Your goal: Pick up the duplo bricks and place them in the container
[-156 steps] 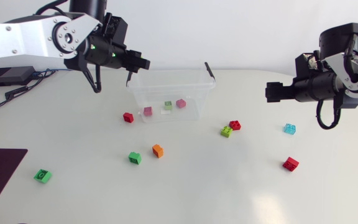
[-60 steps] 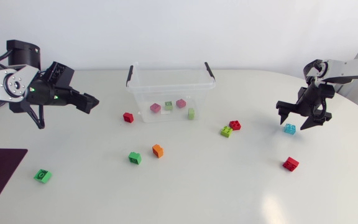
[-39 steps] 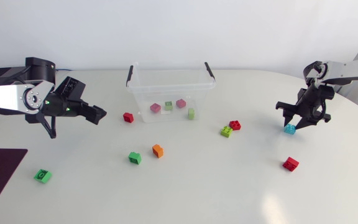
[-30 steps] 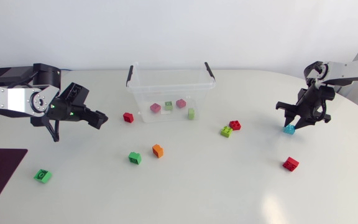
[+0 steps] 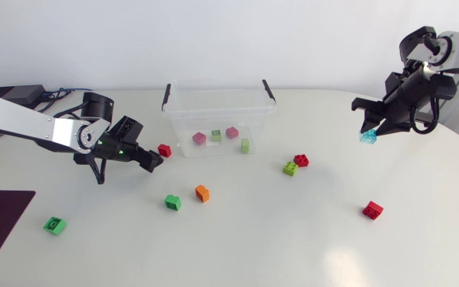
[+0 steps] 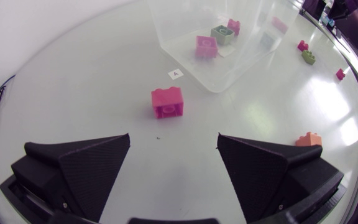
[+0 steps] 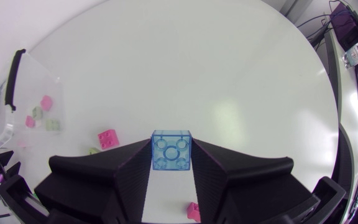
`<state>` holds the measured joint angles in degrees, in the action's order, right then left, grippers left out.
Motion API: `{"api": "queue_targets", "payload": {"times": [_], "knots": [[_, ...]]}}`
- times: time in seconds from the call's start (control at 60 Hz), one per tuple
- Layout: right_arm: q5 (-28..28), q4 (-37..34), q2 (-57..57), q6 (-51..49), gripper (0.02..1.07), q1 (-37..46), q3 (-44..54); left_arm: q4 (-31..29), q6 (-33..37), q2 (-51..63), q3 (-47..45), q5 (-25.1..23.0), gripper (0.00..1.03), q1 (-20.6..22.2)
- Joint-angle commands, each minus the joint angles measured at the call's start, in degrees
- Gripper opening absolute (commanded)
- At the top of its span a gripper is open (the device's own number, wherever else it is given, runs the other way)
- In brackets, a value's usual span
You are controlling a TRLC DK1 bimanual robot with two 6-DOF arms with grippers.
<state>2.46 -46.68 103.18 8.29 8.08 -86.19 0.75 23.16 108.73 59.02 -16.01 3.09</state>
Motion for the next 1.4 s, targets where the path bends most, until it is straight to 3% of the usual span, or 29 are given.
{"api": "queue_targets", "payload": {"times": [0.0, 0.183, 0.483, 0.65, 0.7, 0.733, 0.75, 0.783, 0.917, 1.133, 1.383], "knots": [[1.0, -1.2, -2.5, -0.7, 0.22, -1.5, 2.2, 2.8, -2.4, 3.0, 1.6, -0.8, 0.98, 0.2], [1.5, -1.4, -7.4, -0.5, 0.22, -6.3, 1.5, 11.2, -5.7, 7.8, 2.1, -1.0, 0.98, 0.2], [1.5, -2.0, -11.0, 0.7, 0.22, -14.1, -2.0, 16.9, -7.7, 13.4, 3.9, -1.0, 0.96, 1.6], [1.8, -1.5, -11.6, 1.0, 0.22, -18.4, -3.2, 19.5, -8.9, 15.1, 4.5, -1.0, 0.79, 1.7], [2.0, -1.0, -11.5, 1.0, 0.22, -19.9, -3.8, 20.0, -9.0, 15.5, 4.5, -1.0, 0.57, 1.7], [2.3, -0.8, -11.5, 1.0, 0.22, -20.6, -4.0, 20.2, -9.0, 15.5, 4.4, -1.0, 0.49, 1.7], [2.4, -0.3, -11.5, 1.0, 0.22, -21.3, -4.1, 20.5, -9.4, 15.5, 4.3, -1.0, 0.38, 1.7], [2.4, 0.5, -11.5, 1.1, 0.22, -22.0, -4.2, 20.8, -9.8, 15.5, 4.3, -1.0, 0.32, 1.7], [2.3, 4.3, -10.8, 1.5, 0.22, -25.9, -4.9, 21.5, -9.9, 14.8, 3.1, -1.0, 0.29, 1.6], [1.4, 8.9, -6.0, 1.1, 0.22, -30.1, -8.7, 21.3, -8.9, 3.9, -3.8, -1.0, 0.28, 1.2], [0.2, 13.0, 2.3, 0.7, 0.22, -32.2, -13.8, 13.0, -7.8, -12.8, -9.0, -0.9, 0.28, 0.4]]}}
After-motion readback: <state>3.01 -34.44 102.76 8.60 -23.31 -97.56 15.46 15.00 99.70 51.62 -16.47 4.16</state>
